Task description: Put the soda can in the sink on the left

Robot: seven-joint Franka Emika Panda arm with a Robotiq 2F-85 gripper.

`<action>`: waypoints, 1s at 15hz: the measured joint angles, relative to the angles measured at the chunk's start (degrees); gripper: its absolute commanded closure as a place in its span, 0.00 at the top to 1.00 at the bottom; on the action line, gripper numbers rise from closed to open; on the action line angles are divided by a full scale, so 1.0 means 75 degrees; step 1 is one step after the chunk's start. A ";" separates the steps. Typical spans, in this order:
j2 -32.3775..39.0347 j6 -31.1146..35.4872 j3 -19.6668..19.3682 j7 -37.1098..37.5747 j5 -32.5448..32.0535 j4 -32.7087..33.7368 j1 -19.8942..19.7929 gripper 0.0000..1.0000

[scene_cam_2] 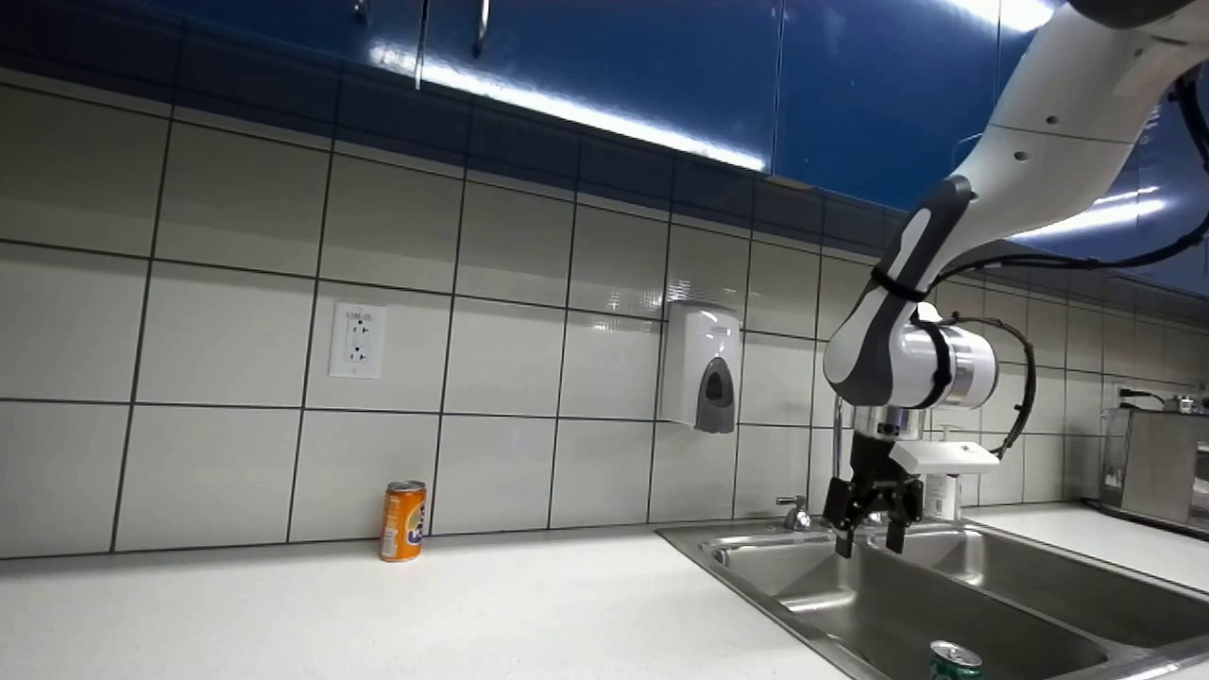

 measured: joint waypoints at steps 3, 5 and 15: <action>-0.0448 -0.0257 -0.0086 0.0564 -0.0269 -0.0259 0.0408 1.00; -0.0800 -0.0519 -0.0103 0.0920 -0.0427 -0.0463 0.0645 1.00; -0.2495 -0.2436 -0.0087 0.1605 -0.0660 -0.1430 0.1364 1.00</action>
